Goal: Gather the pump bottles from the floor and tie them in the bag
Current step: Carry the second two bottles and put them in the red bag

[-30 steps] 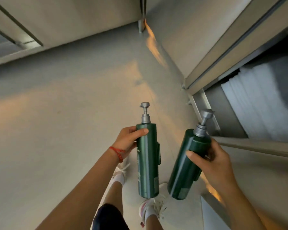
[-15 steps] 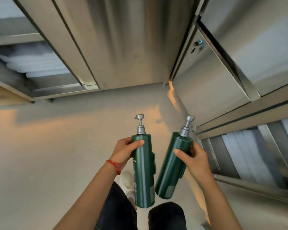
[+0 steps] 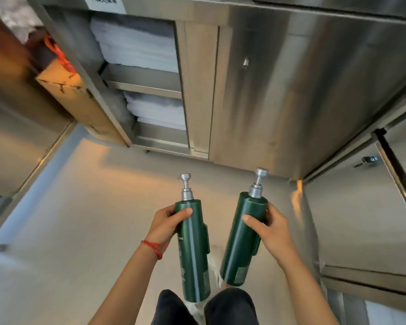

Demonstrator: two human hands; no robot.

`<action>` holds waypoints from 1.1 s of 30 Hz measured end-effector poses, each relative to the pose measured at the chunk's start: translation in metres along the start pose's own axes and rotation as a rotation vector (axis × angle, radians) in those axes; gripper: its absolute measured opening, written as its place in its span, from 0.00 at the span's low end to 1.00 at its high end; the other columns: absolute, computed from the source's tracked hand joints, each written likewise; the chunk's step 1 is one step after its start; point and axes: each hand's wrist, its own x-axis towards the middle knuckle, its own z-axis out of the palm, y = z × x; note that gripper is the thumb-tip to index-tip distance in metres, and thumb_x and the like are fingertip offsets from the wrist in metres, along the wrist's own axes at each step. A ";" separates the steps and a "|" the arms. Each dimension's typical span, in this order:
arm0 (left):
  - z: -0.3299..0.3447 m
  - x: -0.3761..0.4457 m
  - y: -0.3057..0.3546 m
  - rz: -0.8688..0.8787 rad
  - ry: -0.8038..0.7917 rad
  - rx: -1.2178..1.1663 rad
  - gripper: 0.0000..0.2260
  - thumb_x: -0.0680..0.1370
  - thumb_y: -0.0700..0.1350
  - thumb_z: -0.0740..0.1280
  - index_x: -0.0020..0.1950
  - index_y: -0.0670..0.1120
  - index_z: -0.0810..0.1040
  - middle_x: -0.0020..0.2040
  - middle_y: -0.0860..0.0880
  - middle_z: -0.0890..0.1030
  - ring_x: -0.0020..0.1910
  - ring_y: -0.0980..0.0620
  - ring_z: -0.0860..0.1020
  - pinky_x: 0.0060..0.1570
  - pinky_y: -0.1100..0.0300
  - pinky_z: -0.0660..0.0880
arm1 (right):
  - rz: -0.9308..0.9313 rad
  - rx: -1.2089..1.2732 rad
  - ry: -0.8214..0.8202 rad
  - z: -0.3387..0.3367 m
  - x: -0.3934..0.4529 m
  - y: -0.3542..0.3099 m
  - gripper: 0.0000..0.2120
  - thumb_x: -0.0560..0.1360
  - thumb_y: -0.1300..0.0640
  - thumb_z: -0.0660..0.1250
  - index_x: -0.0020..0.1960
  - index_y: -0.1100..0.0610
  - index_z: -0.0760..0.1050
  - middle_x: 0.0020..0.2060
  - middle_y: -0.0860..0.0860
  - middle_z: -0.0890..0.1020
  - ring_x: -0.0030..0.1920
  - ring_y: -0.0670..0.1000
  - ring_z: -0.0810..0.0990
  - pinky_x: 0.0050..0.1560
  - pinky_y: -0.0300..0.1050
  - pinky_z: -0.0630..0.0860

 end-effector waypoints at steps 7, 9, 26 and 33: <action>-0.048 -0.010 0.048 0.092 0.266 -0.100 0.08 0.69 0.41 0.72 0.47 0.45 0.80 0.42 0.47 0.83 0.41 0.51 0.82 0.35 0.63 0.79 | -0.092 -0.074 -0.305 0.053 0.073 -0.070 0.15 0.66 0.59 0.74 0.48 0.46 0.75 0.44 0.44 0.83 0.44 0.42 0.82 0.38 0.33 0.77; -0.065 -0.017 0.059 0.122 0.352 -0.132 0.17 0.62 0.48 0.76 0.48 0.45 0.80 0.42 0.48 0.84 0.42 0.50 0.82 0.37 0.61 0.78 | -0.114 -0.100 -0.384 0.069 0.091 -0.089 0.15 0.66 0.58 0.74 0.49 0.46 0.75 0.45 0.45 0.83 0.45 0.43 0.82 0.40 0.35 0.77; -0.263 -0.059 0.085 0.216 0.804 -0.317 0.15 0.61 0.51 0.72 0.45 0.48 0.80 0.46 0.43 0.83 0.46 0.45 0.81 0.48 0.50 0.78 | -0.215 -0.271 -0.860 0.336 0.107 -0.158 0.17 0.66 0.58 0.74 0.51 0.45 0.74 0.48 0.45 0.82 0.48 0.43 0.81 0.39 0.34 0.77; -0.382 -0.050 0.118 0.245 0.839 -0.312 0.06 0.71 0.43 0.70 0.47 0.48 0.80 0.46 0.45 0.82 0.47 0.46 0.80 0.43 0.56 0.76 | -0.244 -0.311 -0.916 0.464 0.120 -0.191 0.18 0.66 0.57 0.74 0.51 0.43 0.73 0.49 0.44 0.81 0.50 0.43 0.79 0.40 0.33 0.76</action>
